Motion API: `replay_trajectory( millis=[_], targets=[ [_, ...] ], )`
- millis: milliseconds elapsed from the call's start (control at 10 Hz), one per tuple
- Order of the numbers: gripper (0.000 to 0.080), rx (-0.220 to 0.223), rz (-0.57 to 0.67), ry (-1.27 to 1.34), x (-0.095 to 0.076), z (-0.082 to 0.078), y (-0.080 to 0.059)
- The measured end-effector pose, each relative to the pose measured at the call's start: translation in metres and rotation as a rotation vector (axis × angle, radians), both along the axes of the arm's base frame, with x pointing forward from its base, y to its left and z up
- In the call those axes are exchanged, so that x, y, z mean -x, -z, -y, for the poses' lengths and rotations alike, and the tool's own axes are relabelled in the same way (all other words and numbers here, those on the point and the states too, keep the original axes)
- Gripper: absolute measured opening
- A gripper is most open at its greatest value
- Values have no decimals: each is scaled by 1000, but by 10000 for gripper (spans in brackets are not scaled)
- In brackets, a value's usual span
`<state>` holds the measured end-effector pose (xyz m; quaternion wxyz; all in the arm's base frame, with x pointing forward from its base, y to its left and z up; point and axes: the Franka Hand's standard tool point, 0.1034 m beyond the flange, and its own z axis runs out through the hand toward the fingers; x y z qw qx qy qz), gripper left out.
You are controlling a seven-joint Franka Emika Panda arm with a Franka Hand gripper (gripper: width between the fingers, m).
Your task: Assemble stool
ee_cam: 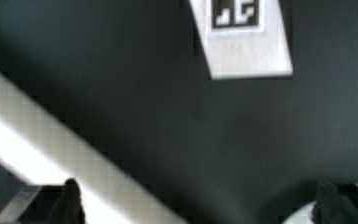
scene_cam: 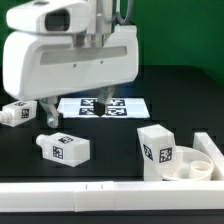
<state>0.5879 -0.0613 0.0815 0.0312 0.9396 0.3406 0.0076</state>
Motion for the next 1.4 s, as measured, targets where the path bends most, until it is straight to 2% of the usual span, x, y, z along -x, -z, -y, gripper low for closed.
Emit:
replay_trajectory(
  millis=[200,300,500,700,900,1000,1100,1400],
  targets=[
    [649,11,-49,22,21,1,35],
    [649,21,-56,25,29,6,51],
    [649,28,-65,36,34,15,62],
    [649,29,-64,48,35,18,63],
    [389,29,-63,69,35,19,63],
    [389,29,-61,90,35,19,63],
    [321,29,-61,96,35,20,62],
    [321,-45,-71,770,44,0,43]
  ],
)
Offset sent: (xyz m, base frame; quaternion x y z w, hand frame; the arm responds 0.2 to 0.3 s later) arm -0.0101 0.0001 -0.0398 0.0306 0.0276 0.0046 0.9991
